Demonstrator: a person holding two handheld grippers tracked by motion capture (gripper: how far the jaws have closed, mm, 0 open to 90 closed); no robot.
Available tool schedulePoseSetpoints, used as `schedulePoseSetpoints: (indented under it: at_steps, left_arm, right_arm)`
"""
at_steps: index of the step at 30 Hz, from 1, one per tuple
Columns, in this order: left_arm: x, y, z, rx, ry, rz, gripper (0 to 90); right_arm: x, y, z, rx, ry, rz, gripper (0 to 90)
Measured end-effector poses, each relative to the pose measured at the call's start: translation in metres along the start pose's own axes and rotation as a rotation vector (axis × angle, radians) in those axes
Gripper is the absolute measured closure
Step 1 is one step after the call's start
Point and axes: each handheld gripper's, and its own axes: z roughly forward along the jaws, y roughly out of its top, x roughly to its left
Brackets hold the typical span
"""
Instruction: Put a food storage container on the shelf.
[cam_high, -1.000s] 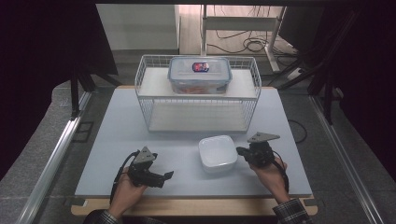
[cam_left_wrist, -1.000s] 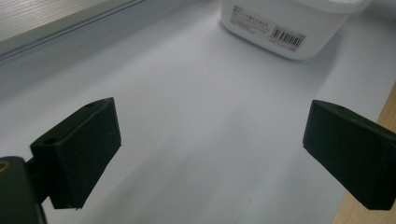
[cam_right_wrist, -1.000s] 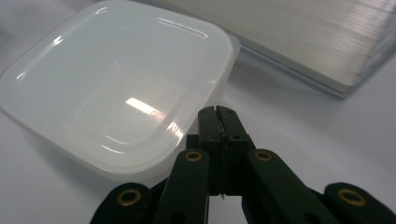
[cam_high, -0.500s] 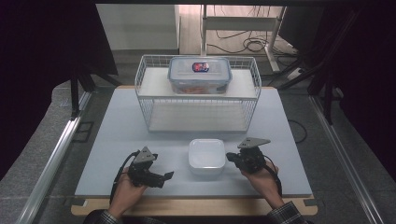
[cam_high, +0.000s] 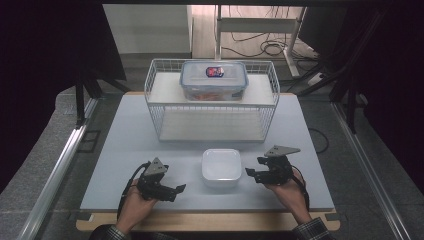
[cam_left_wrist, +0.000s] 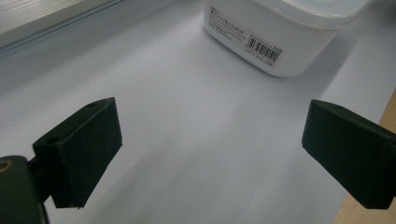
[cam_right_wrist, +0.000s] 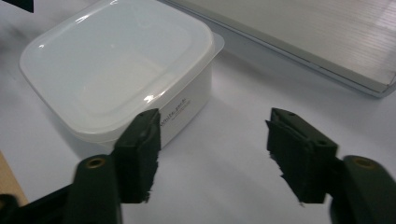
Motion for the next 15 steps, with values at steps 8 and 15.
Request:
schedulePoseSetpoints:
  at_steps: [8, 15]
  left_arm:
    - [-0.001, 0.005, -0.001, 0.015, 0.004, -0.003, 4.8]
    - [0.0, 0.019, 0.002, -0.023, -0.093, -0.06, 3.6]
  right_arm:
    - [0.002, 0.001, 0.002, -0.052, -0.015, -0.007, 15.3]
    - [0.008, 0.004, 0.009, -0.019, -0.008, -0.019, 4.4]
